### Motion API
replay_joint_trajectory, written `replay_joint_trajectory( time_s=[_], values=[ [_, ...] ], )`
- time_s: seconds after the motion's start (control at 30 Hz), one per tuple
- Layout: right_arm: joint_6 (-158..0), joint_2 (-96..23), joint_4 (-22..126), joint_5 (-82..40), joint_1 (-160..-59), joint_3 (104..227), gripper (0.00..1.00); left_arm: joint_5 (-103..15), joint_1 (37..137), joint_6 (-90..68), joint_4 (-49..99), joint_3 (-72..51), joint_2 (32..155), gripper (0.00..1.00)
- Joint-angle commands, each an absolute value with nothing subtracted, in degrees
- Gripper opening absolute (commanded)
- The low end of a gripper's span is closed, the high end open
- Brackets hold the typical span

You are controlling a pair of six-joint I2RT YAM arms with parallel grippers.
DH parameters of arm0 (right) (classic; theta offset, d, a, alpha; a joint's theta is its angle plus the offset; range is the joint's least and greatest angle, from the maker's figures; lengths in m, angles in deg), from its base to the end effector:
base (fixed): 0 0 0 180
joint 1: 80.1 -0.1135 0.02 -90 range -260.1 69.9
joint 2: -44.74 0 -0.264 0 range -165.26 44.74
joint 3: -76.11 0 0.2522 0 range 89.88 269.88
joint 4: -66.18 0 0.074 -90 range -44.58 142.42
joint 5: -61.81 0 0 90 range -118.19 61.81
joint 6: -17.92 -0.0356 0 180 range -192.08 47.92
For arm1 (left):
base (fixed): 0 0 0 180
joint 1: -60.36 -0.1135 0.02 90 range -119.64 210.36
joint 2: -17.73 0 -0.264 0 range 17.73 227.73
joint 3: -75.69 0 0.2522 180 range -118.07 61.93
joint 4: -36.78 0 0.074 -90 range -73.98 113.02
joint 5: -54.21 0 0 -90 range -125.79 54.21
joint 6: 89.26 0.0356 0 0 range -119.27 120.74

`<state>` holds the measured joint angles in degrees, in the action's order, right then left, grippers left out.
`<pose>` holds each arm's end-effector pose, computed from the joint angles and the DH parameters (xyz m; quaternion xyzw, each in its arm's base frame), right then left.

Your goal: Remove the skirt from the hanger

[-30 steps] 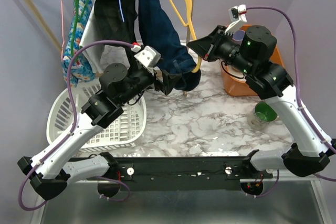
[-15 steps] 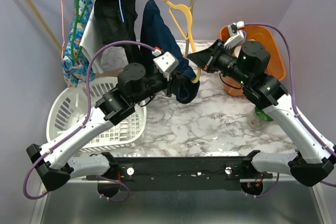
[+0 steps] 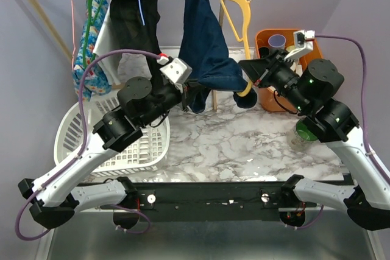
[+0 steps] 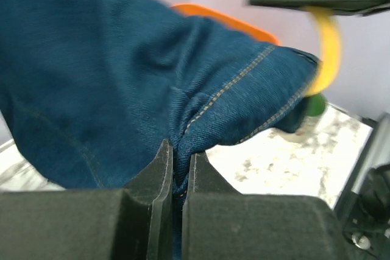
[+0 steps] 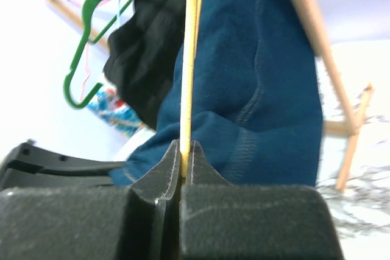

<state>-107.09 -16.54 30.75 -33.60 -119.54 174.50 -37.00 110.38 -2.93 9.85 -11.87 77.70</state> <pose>0.1594 0.1268 0.5004 0.0069 0.6967 0.4073 0.5905 0.1414 -0.1698 0.4601 0.2836 0.6433 -0.3278 0.6311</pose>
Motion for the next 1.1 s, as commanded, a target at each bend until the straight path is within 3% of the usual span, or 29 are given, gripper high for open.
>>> replay_joint_trajectory(
  time_s=[0.0, 0.4, 0.77, 1.07],
  values=[
    [-101.71, -12.83, 35.72, -43.64, -119.21, 173.99, 0.01, -25.26, 109.85, -1.38, 3.96, -16.02, 74.51, 0.0],
    [-98.54, -9.58, 35.46, -49.63, -119.21, 170.38, 0.01, -6.97, 109.85, 9.34, 3.68, -26.48, 67.4, 0.0],
    [-97.84, -9.22, 37.3, -50.34, -119.21, 169.15, 0.01, -10.73, 109.85, 8.73, -2.82, -45.8, 65.98, 0.0],
    [-96.96, -8.52, 37.3, -50.34, -119.12, 169.77, 0.01, -12.77, 109.85, 8.2, -2.03, -51.45, 66.42, 0.0]
  ],
)
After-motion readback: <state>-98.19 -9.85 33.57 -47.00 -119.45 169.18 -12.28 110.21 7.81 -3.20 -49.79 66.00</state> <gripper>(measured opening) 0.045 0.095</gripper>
